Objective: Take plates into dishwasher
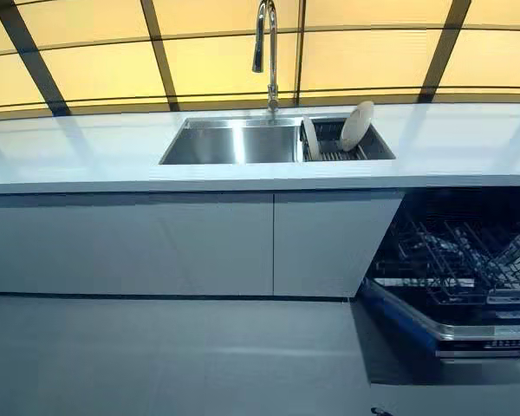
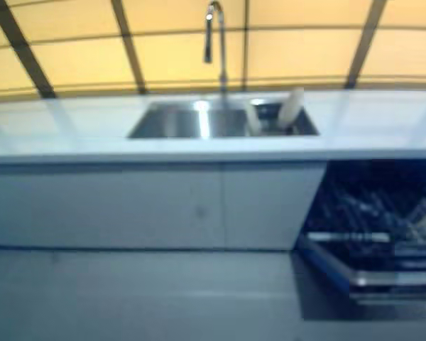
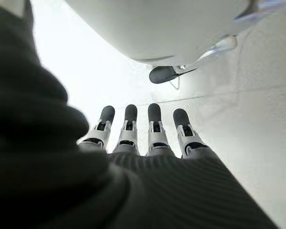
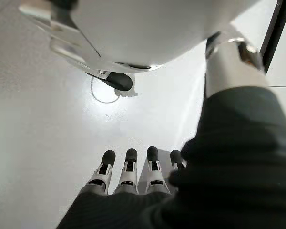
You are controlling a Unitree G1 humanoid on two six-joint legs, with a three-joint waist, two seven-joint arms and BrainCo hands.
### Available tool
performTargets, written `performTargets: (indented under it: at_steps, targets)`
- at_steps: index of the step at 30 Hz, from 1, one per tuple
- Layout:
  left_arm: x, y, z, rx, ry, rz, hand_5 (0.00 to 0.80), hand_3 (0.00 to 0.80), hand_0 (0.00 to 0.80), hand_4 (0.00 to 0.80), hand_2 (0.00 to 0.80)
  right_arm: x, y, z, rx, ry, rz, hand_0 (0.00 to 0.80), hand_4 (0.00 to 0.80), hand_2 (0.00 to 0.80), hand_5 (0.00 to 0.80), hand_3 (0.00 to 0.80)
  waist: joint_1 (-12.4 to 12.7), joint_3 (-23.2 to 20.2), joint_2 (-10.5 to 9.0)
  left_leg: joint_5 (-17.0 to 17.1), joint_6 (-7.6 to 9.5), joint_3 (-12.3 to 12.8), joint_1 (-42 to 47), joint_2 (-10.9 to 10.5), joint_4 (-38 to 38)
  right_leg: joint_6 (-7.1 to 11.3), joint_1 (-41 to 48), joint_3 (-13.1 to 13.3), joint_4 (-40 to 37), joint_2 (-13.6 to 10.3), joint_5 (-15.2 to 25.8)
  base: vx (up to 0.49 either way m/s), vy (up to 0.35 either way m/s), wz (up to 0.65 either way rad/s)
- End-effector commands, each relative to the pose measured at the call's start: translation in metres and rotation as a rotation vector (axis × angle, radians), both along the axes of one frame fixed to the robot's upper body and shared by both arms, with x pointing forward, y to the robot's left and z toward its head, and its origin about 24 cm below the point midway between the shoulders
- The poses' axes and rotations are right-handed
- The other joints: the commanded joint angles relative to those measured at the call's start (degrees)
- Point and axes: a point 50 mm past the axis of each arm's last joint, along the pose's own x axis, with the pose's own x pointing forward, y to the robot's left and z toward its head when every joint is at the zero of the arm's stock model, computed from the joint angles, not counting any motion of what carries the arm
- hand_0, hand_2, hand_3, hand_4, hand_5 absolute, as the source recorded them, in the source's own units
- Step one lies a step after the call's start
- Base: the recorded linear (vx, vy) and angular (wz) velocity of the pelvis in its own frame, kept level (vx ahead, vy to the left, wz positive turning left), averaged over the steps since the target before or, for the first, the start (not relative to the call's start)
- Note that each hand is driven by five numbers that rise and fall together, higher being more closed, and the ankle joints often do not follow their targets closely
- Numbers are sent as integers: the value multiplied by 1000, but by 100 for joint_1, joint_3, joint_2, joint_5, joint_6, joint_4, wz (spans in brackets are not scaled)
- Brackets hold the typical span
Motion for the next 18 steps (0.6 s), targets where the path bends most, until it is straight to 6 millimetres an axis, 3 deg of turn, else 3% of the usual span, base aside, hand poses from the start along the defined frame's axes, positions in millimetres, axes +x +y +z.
performTargets:
  at_steps: [1,8,18]
  targets:
    - [23,-5,3,-15,-35,-29,0,0,0,0,0,24,13,1,20,-19,41,0,0,0,0,0,1,321,-255,-286,452,84,171,-418,15,164,44,167,211,-79,-112,0,0,0]
    - [21,-7,2,-36,-32,3,0,0,0,0,0,21,13,0,5,4,78,0,0,0,0,0,4,337,-252,-267,433,84,163,-404,15,152,61,146,199,-82,-116,0,0,0]
    - [30,-3,5,0,-59,3,0,0,0,0,0,34,9,5,-75,-54,112,0,0,0,0,0,-3,431,-215,-219,447,91,109,-388,15,117,-25,121,277,-63,-148,-7,-5,0]
